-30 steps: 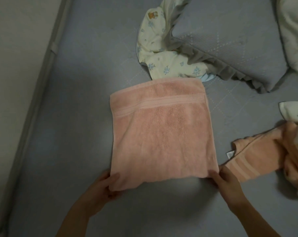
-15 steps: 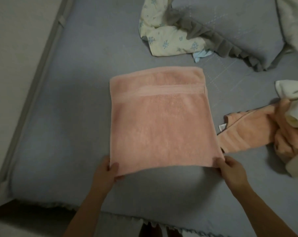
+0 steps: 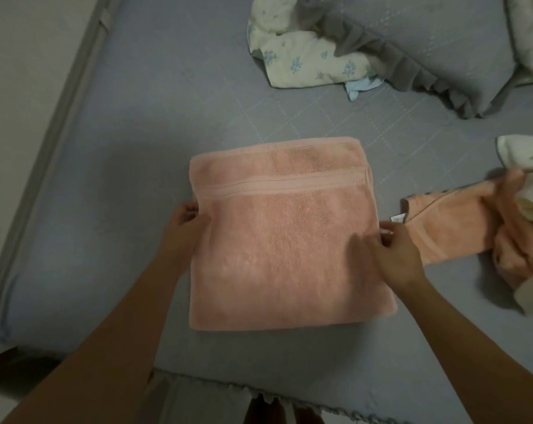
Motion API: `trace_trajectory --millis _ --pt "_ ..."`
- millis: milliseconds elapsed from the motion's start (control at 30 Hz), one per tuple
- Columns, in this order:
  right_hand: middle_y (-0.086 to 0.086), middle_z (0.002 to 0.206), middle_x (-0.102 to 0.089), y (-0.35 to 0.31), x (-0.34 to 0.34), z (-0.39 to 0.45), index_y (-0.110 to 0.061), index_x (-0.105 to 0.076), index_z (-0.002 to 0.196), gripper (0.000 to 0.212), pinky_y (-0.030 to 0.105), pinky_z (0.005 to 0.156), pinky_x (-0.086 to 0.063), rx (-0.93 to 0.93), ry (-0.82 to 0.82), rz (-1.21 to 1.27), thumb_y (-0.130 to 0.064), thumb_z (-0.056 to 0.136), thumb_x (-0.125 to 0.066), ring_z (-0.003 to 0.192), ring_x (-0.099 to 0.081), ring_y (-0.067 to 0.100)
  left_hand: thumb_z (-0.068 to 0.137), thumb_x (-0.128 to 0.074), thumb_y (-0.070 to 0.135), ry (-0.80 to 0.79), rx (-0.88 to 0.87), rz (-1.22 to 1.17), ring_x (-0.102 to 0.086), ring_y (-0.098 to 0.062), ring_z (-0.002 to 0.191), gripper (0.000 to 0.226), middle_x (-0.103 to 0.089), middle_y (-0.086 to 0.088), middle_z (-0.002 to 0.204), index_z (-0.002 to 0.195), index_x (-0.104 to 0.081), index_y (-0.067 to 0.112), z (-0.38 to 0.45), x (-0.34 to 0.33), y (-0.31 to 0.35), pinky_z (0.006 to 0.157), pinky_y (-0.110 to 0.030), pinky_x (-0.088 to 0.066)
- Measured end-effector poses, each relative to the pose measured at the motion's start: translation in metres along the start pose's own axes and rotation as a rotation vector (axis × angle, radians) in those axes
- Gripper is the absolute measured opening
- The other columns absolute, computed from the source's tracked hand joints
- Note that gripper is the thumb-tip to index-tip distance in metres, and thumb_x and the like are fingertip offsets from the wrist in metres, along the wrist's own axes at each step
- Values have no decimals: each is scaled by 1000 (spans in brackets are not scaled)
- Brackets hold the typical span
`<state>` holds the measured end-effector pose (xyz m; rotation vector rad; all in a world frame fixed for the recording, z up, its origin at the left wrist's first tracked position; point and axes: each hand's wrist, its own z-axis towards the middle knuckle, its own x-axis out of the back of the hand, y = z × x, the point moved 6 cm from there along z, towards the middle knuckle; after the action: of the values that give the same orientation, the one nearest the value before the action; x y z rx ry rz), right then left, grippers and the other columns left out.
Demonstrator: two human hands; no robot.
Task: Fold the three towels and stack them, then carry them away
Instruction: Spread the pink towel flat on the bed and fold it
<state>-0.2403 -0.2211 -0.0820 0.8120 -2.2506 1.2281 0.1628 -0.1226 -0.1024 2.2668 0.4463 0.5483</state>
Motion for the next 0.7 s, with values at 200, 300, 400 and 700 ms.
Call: trace_trajectory --millis 200,300,400,700 --pt "-9 110 -57 -53 -10 67 -26 -47 131 55 36 89 -52 -19 80 170 -41 80 -62 99 -61 17 72 -66 55 21 -4 79 -60 -6 73 34 -69 11 83 94 -69 29 57 -2 20 62 -27 -49" --pt "2 115 -64 -72 -9 94 -20 -55 124 56 35 83 -53 -68 135 229 -49 76 -63 94 -63 23 78 -64 47 73 -129 94 -49 -12 73 30 -56 1 79 86 -67 19 75 -3 45 63 -32 -41" --pt "19 93 -72 -85 -6 105 1 -67 106 55 32 67 -58 -57 145 255 -46 78 -63 78 -67 30 78 -68 39 133 -200 5 -48 -7 61 16 -59 12 64 78 -72 23 82 6 74 56 -24 -40" --pt "5 88 -69 -73 -7 121 -12 -66 100 23 37 79 -55 -105 203 203 -24 80 -68 78 -61 17 87 -69 25 193 -264 195 -61 -7 88 37 -68 -3 102 121 -62 13 118 2 79 81 -28 -55"
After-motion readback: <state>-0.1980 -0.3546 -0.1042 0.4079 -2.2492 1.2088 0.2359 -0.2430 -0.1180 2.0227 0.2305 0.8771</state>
